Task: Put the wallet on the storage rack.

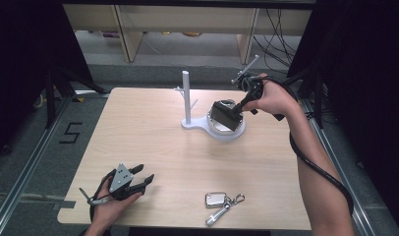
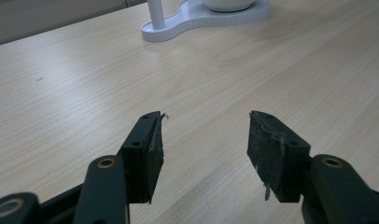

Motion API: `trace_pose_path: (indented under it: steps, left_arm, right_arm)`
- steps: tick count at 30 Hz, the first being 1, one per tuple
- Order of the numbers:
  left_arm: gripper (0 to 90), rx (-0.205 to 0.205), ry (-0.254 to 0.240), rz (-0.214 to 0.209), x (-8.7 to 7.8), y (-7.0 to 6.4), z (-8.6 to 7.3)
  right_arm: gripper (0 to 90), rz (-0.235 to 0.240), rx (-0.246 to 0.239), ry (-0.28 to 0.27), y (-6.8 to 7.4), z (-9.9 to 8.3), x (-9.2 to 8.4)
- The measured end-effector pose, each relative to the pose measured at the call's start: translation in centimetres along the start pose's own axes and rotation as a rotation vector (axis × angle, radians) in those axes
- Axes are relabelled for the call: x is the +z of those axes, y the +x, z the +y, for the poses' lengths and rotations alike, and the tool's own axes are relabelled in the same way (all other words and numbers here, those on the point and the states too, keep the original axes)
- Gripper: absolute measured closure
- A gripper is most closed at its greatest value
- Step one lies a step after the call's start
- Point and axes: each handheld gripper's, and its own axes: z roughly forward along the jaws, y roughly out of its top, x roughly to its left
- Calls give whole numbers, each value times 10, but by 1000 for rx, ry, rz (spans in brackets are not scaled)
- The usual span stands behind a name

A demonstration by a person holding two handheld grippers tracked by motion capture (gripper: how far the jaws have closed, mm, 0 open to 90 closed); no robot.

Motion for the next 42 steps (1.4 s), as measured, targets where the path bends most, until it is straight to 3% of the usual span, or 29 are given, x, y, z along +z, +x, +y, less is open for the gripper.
trace_pose_path:
  steps: [16, 17, 22, 42]
  left_arm:
    - [447, -11, -1, -7, 1, 0, 0]
    - [447, -12, -1, -8, 1, 0, -1]
    - [447, -13, -2, -7, 1, -1, 0]
    - [446, -15, 0, -7, 1, 0, -1]
  right_arm:
    - [819, -7, 19, -14, -9, 1, 5]
    - [819, -10, 3, -17, -11, 1, 6]
    - [819, -14, 29, -28, -13, 1, 9]
    - [818, -11, 50, -34, -27, -2, 23]
